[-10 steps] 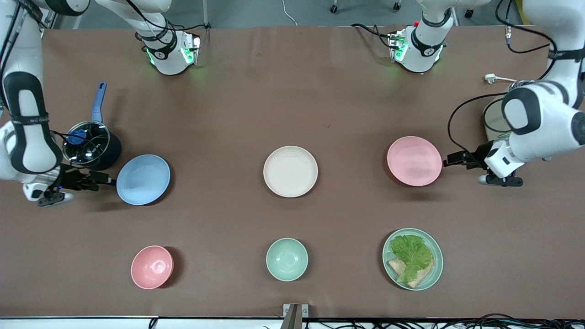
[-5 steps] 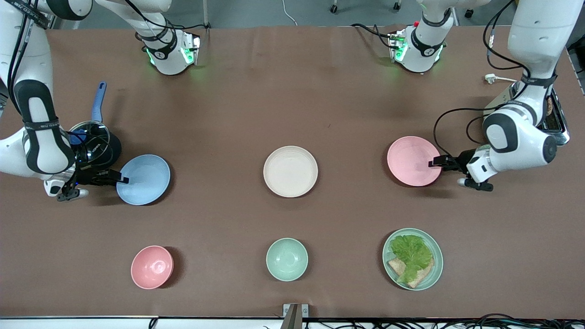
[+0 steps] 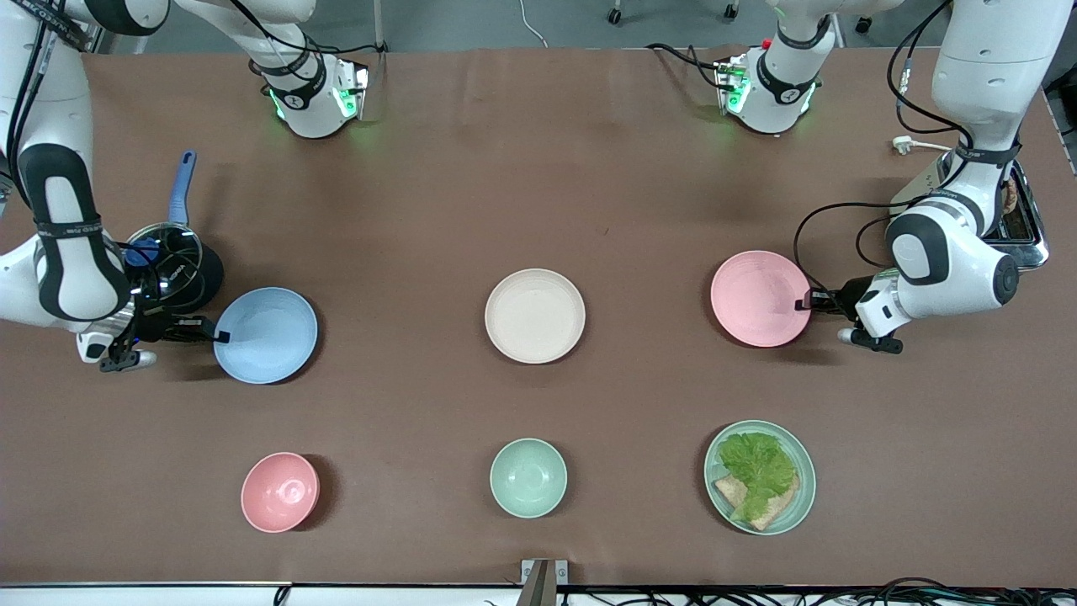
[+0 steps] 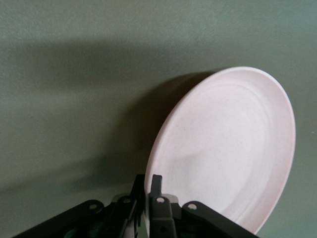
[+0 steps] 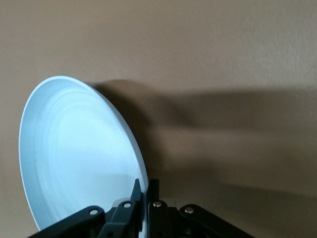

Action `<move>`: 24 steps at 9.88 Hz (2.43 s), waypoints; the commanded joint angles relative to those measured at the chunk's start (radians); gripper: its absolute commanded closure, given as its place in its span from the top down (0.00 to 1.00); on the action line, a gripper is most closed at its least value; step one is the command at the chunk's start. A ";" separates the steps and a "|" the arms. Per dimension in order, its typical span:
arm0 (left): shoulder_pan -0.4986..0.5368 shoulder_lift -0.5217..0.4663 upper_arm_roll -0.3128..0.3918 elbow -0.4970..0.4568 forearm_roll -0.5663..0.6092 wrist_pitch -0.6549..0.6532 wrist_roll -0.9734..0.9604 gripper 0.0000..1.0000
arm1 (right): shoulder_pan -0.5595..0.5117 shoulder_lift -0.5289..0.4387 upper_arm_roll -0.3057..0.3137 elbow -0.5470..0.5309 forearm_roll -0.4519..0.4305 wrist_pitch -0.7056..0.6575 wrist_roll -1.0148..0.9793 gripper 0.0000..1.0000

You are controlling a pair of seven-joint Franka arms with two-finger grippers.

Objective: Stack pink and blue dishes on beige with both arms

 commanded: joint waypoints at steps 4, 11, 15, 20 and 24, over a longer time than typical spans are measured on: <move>0.001 -0.139 -0.176 0.005 -0.018 -0.021 -0.099 0.00 | 0.047 -0.155 0.020 0.279 -0.286 -0.339 0.561 0.00; -0.021 0.061 -0.681 0.070 0.209 0.404 -0.936 0.01 | 0.048 -0.301 0.522 0.361 -0.385 -0.528 1.082 0.01; -0.061 0.247 -0.770 0.213 0.783 0.406 -1.550 0.01 | 0.048 -0.296 0.603 0.179 -0.385 -0.341 1.085 0.00; -0.065 0.186 -0.793 0.178 0.910 0.384 -1.692 1.00 | 0.055 -0.278 0.684 0.082 -0.375 -0.163 1.117 0.00; -0.048 -0.120 -0.689 0.098 0.907 0.075 -1.500 1.00 | 0.087 -0.163 0.761 0.051 -0.375 0.060 1.220 0.01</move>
